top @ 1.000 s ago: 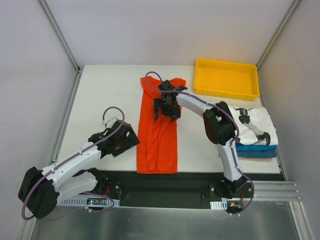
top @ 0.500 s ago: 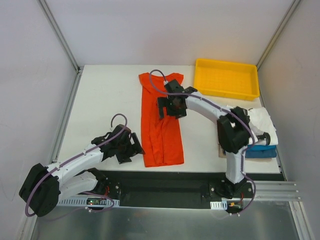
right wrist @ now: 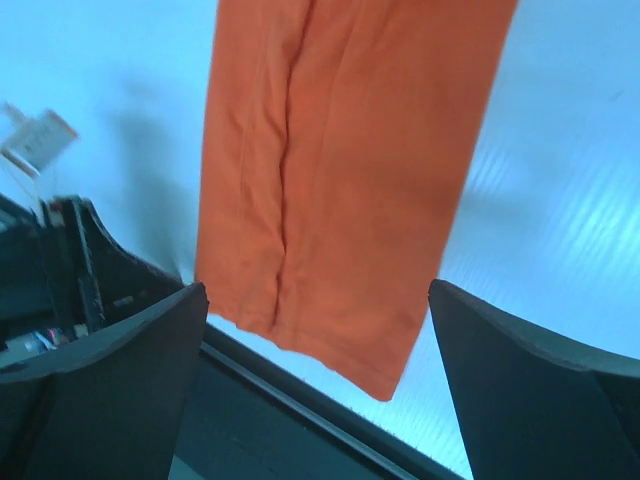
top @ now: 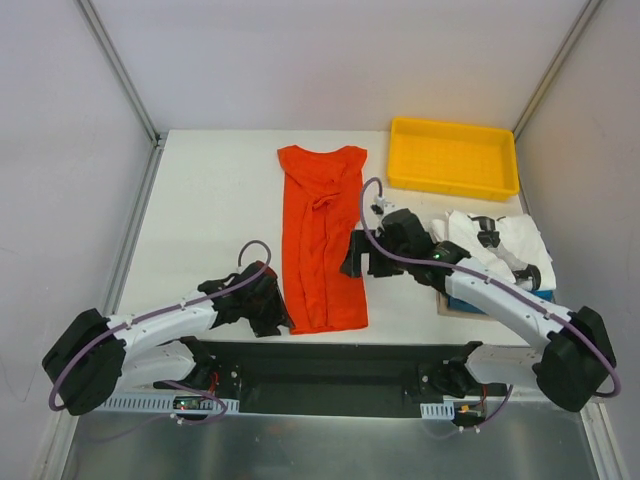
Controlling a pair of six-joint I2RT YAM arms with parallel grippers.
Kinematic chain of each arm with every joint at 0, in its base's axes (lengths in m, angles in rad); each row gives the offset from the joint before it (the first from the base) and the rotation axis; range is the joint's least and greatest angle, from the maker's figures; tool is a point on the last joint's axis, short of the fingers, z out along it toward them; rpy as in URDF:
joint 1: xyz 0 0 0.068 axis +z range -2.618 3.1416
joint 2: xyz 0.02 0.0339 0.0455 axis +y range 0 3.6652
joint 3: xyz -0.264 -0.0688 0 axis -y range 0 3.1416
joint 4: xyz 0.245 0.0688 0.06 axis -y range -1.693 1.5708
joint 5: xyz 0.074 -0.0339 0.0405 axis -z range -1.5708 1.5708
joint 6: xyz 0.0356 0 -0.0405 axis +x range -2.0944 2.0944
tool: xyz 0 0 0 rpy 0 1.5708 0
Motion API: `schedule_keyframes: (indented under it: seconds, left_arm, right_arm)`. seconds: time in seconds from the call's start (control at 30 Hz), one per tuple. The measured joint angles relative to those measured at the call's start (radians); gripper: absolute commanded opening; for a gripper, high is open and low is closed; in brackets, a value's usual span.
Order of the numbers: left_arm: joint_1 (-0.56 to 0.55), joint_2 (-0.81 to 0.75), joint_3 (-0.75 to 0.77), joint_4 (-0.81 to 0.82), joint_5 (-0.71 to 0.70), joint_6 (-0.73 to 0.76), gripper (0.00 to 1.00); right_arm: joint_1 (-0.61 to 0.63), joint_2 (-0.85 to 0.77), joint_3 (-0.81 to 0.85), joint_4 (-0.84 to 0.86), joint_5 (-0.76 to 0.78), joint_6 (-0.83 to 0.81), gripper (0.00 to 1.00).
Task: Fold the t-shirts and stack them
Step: Rotate the tshirt 90 degrees
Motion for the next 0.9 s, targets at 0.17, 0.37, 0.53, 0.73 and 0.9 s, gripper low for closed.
schedule_keyframes:
  seconds: [0.17, 0.37, 0.53, 0.73, 0.9]
  left_arm:
    - [-0.023, 0.065, 0.013, 0.025, -0.018, -0.027, 0.31]
    - [-0.029, 0.118, 0.027, 0.053, -0.034, -0.041, 0.0]
    - [-0.029, 0.117, 0.023, 0.064, -0.033, -0.04, 0.0]
    - [-0.029, 0.055, -0.029, 0.09, -0.033, -0.064, 0.0]
    - [-0.029, 0.04, -0.04, 0.095, -0.033, -0.076, 0.0]
  right_arm:
    - [0.116, 0.082, -0.071, 0.014, -0.091, 0.005, 0.97]
    - [0.261, 0.19, -0.022, 0.043, -0.143, -0.002, 0.92]
    - [0.306, 0.351, 0.085, 0.037, -0.127, 0.022, 0.6]
    - [0.354, 0.512, 0.222, -0.055, -0.032, 0.054, 0.57]
    - [0.388, 0.608, 0.328, -0.122, 0.051, 0.067, 0.57]
